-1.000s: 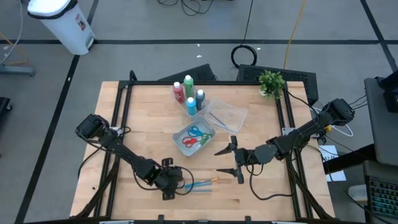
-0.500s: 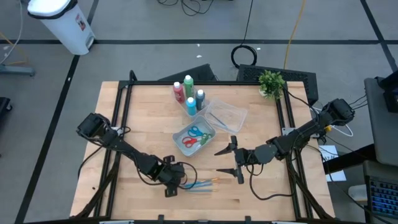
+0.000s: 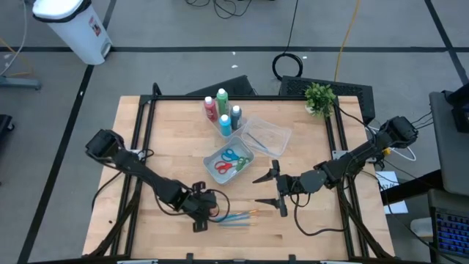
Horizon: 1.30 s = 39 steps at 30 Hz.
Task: Pick & Place Paint Supplies
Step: Put the pink scissors into the blue bin
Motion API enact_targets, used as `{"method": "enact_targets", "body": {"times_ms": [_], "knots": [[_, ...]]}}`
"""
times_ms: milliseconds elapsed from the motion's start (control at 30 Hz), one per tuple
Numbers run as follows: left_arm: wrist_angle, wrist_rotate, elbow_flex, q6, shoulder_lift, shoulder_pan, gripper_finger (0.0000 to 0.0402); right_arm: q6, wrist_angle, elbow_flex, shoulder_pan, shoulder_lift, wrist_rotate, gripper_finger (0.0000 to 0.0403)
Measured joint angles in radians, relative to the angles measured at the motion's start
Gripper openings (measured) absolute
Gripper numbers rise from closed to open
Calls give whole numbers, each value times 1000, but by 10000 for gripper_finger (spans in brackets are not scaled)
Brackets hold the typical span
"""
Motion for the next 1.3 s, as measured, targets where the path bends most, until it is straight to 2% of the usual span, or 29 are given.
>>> {"method": "enact_targets", "body": {"times_ms": [267,667,1133,1200,1300], "knots": [[-34,-124,0,47,-12,2,186,4,0,0,0,0,0,279],[-56,-89,-5,83,101,22,186,8,-7,0,0,0,-2,279],[-100,-50,-3,41,107,29,186,8,-7,0,0,0,-2,279],[-108,-32,-3,24,107,33,179,8,-7,0,0,0,-2,279],[-123,1,-3,10,107,43,148,9,-7,0,0,0,-2,279]]}}
